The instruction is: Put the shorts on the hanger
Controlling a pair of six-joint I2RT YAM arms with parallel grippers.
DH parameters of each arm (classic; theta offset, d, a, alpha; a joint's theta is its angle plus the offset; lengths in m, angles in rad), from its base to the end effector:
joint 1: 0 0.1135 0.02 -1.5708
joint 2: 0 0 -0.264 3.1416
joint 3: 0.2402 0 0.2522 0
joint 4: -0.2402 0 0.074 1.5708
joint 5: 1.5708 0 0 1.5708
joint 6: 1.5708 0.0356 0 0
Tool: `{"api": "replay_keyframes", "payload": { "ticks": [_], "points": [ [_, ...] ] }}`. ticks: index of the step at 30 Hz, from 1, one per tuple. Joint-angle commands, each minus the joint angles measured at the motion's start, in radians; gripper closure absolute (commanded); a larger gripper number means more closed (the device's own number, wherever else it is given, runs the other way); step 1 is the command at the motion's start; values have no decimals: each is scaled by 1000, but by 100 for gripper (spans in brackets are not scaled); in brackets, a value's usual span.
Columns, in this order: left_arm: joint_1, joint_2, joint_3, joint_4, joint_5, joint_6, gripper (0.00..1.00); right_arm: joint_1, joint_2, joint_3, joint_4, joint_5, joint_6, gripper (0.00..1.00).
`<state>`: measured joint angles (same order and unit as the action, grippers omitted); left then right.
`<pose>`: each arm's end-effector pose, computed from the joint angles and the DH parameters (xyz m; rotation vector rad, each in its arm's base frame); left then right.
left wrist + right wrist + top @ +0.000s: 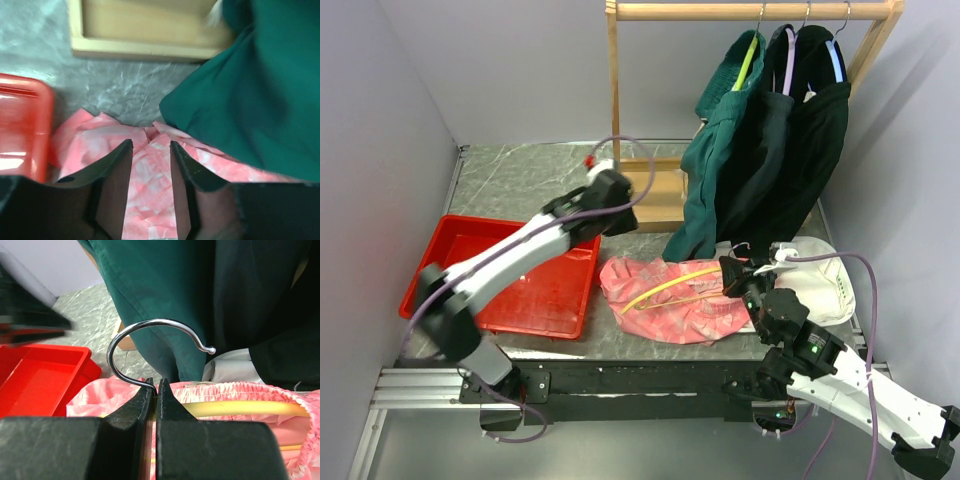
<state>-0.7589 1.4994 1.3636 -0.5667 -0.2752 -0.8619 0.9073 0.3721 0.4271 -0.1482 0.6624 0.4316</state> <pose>0.2495 -0.2232 0.3332 -0.2656 2.2870 -0.5526 0.0893 0.0787 0.2734 0.1093 1.6617 0.4698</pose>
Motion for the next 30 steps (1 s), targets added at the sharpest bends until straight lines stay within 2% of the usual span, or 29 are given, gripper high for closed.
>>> {"api": "replay_keyframes", "payload": {
  "ticks": [1, 4, 9, 18, 21, 26, 30],
  "points": [
    [4, 227, 216, -146, 118, -22, 64, 7, -15, -21, -22, 9, 81, 100],
    [4, 373, 342, -220, 155, -25, 68, 7, -19, -18, -25, 8, 79, 100],
    [-3, 501, 433, -283, 143, -60, 66, 8, -24, -16, -39, 13, 85, 100],
    [-68, 574, 430, -280, 129, -80, 44, 7, -22, -19, -31, 8, 88, 100],
    [-77, 591, 428, -268, 146, -86, 41, 8, -15, -19, -27, 3, 91, 100],
    [-85, 584, 390, -260, 136, -101, 43, 8, -16, -13, -34, 6, 88, 100],
    [-86, 523, 316, -222, 146, -120, 53, 7, -16, -11, -34, 5, 88, 100]
  ]
}}
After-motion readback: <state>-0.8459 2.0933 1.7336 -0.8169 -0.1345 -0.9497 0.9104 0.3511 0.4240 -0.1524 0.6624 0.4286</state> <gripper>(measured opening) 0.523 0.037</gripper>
